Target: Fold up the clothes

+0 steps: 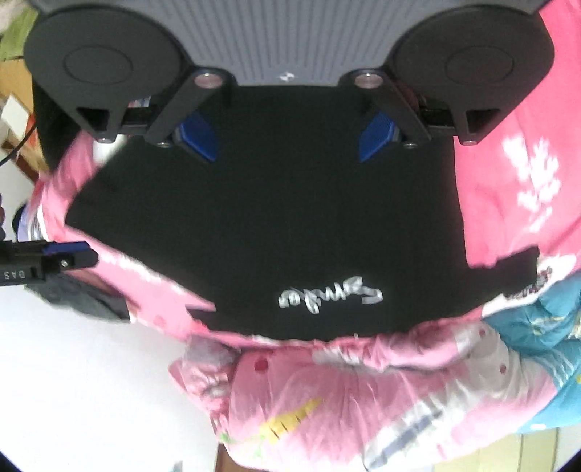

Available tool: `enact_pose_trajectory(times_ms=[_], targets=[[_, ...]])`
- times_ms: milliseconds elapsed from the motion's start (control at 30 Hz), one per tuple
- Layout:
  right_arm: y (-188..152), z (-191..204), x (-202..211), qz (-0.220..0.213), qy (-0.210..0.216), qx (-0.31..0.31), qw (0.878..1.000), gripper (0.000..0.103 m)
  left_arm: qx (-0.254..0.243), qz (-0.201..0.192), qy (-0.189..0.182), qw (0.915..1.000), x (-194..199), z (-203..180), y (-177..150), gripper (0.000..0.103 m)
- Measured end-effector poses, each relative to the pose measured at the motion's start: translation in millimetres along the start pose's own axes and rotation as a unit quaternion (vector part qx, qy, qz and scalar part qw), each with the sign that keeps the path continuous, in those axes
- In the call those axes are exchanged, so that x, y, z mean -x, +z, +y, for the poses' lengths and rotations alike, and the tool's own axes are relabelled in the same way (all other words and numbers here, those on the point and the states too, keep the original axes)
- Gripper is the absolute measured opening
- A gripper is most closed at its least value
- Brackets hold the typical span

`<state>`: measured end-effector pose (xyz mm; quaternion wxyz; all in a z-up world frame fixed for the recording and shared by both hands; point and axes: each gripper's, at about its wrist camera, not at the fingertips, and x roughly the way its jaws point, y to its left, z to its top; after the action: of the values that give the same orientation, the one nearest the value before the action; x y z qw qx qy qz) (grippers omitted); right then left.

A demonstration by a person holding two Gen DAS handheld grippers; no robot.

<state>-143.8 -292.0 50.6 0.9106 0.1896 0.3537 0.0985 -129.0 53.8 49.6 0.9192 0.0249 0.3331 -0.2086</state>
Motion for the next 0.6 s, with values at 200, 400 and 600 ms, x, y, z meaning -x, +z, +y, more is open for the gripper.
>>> enact_pose_trajectory(times_ms=[200,400,600], targets=[[48,36,-34,-0.039,0.018,0.078,0.996,0.053,0.058,-0.018,-0.015,0.9981,-28,21,43,0.087],[113,54,-72,-0.063,0.039,0.132,0.988,0.053,0.078,-0.023,-0.013,0.9966,-88,54,73,0.087],[227,50,-177,-0.043,0.042,0.122,0.991,0.051,0.112,-0.007,-0.043,0.9927,-141,89,78,0.087]])
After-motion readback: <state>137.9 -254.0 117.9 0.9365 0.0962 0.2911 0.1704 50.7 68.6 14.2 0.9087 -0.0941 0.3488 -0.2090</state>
